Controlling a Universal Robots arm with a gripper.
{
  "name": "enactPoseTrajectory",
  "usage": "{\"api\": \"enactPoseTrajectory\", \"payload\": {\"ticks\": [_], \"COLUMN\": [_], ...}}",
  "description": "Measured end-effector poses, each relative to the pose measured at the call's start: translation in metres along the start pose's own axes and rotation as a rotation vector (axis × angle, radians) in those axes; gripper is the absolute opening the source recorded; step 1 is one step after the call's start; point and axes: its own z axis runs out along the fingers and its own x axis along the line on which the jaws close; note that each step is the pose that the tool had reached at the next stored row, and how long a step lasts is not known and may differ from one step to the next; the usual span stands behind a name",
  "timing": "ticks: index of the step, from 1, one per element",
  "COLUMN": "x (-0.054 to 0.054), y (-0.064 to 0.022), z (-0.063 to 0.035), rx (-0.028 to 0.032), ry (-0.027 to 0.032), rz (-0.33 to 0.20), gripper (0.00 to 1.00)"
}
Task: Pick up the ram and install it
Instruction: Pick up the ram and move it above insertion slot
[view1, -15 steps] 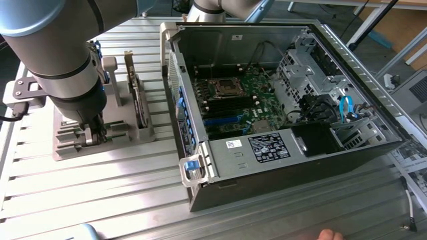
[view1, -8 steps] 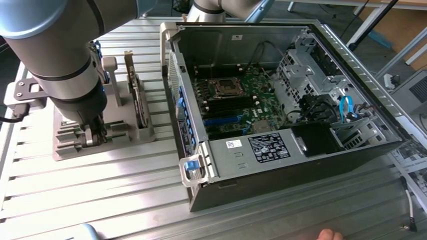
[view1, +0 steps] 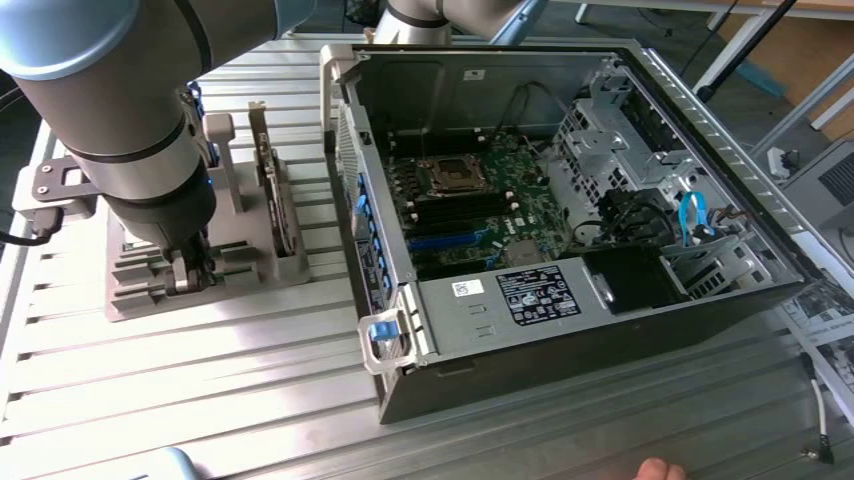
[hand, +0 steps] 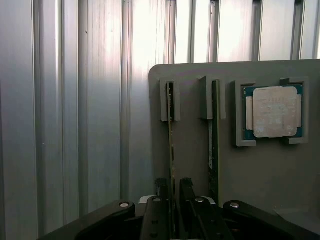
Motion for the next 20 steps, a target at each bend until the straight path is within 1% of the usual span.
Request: {"api": "enactPoseTrajectory", "payload": {"ticks": [9,10,20], "x": [0.0000,0.0000,0.0000], "y": [0.0000,0.0000,0.0000], "z": [0.0000,0.0000,0.0000], "rx": [0.0000,0.0001,0.0000], "ry": [0.0000,0.0000,0.0000], "rz": [0.000,0.000,0.000], "gripper": [0.25,0.31,0.31]}}
